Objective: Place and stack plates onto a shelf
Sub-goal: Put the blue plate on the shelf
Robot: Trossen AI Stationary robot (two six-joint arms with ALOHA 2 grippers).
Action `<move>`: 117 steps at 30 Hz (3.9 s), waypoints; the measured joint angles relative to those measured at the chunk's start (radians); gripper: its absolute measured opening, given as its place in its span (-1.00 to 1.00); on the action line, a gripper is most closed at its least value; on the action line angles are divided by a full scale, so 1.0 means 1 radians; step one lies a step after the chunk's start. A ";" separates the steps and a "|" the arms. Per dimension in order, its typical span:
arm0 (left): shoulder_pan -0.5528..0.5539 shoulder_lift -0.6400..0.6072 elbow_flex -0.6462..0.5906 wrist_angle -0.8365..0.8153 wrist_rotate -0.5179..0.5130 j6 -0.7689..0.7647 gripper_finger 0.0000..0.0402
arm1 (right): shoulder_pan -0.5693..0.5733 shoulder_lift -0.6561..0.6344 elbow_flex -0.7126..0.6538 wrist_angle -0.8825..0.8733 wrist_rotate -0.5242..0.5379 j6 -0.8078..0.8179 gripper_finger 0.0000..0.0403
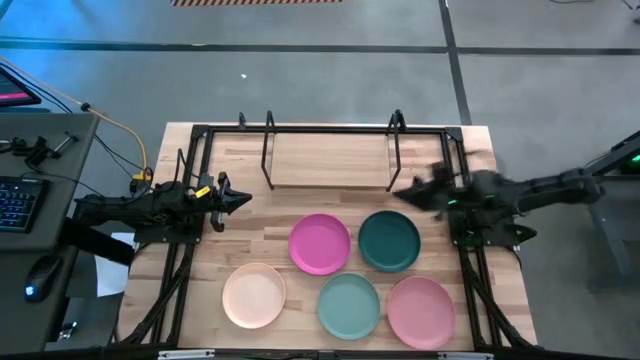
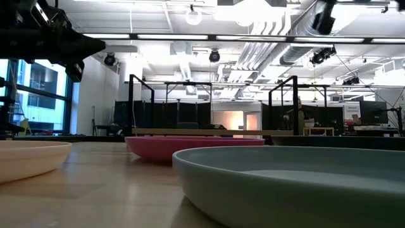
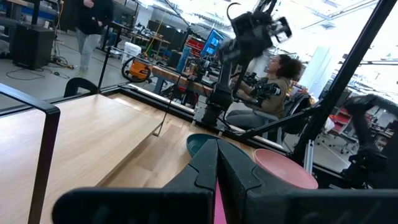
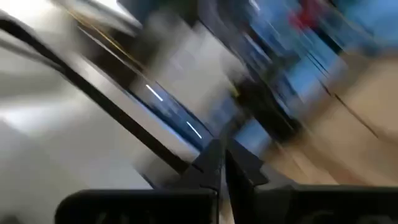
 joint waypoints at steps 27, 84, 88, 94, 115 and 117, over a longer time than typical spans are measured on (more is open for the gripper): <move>0.000 0.000 0.000 -0.001 0.000 0.000 -1.00 | 0.311 1.203 0.757 -0.962 -0.338 0.578 -0.20; 0.000 0.000 0.000 -0.001 0.000 0.000 -1.00 | -0.300 0.832 0.756 -1.016 0.284 0.285 -1.00; 0.000 0.000 0.000 -0.001 0.000 0.000 -1.00 | -0.318 0.832 0.756 -1.068 0.320 0.325 -1.00; 0.000 0.000 0.000 -0.001 0.000 0.000 -1.00 | -0.374 0.829 0.669 -1.040 0.382 0.432 -1.00; 0.000 0.000 0.000 -0.001 0.000 0.000 -1.00 | -0.432 0.830 0.632 -0.925 0.444 0.490 -0.82; 0.000 0.000 0.000 -0.001 0.000 0.000 -1.00 | -0.431 0.830 0.632 -0.937 0.443 0.473 -0.69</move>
